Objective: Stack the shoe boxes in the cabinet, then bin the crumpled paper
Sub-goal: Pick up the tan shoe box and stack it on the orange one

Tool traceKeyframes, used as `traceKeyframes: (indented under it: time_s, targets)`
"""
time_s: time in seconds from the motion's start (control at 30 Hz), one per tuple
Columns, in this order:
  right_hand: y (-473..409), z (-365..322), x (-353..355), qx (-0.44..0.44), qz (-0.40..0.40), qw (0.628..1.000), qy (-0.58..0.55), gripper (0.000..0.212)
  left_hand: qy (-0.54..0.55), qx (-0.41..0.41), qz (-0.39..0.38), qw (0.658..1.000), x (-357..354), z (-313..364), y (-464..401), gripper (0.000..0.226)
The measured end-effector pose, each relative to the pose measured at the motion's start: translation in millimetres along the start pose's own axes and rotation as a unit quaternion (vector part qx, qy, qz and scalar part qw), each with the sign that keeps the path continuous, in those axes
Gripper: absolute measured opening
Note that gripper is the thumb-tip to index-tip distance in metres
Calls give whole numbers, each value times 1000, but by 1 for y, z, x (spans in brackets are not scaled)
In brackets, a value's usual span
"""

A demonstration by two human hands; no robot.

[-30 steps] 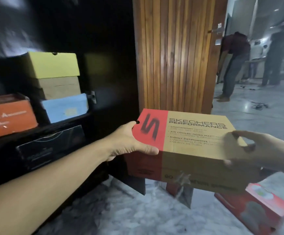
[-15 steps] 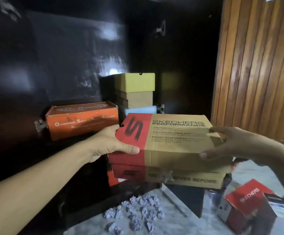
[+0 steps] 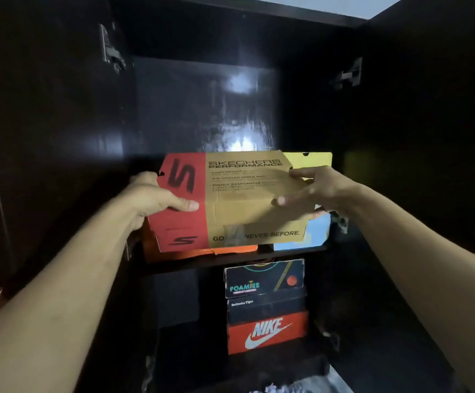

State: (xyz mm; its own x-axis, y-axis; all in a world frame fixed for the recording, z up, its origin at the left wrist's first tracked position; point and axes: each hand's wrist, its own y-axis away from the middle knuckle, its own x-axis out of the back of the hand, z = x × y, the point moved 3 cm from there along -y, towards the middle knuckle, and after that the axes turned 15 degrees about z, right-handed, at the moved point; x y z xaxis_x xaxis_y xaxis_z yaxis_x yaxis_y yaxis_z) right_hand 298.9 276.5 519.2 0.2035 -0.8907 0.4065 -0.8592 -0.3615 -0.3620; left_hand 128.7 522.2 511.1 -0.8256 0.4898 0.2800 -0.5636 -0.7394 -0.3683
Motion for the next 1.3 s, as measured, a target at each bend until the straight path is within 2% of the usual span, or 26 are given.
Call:
traceKeyframes:
  time_s: [0.03, 0.1, 0.23, 0.37, 0.47, 0.63, 0.8, 0.93, 1.07, 1.2, 1.3]
  targets:
    - [-13, -2, -7, 9, 3, 1000, 1, 101, 3, -7, 26, 1000, -1, -1, -9, 53]
    - [-39, -5, -21, 35, 6, 999, 1, 100, 7, -22, 75, 997, -4, -7, -33, 50]
    - [-90, -4, -54, 71, 24, 997, -19, 87, -28, 10, 138, 990, -13, -21, -82, 71]
    - [-138, 4, -91, 79, 53, 995, -16, 60, -59, 8, 170, 984, -27, -42, -144, 101]
    - [-158, 14, -117, 77, 62, 995, 1, 51, -82, 16, 182, 980, -27, -51, -165, 94]
    - [-181, 25, -140, 54, 56, 997, -9, 57, -78, 12, 194, 978, -27, -55, -165, 87]
    - [-191, 24, -145, 50, 48, 998, -12, 43, -58, 0, 209, 976, -35, -68, -179, 82]
    - [-198, 32, -152, 68, 111, 991, 6, 32, -83, -14, 238, 968, -37, -73, -180, 73]
    - [-197, 33, -155, 47, 198, 979, -8, 32, -98, -34, 281, 954, -38, -77, -180, 64]
    - [-199, 39, -168, 46, 197, 979, -29, 29, -113, -50, 301, 946, -37, -83, -183, 62]
    - [-199, 49, -173, 40, 201, 978, -47, 42, -140, -74, 305, 939, -40, -85, -184, 60]
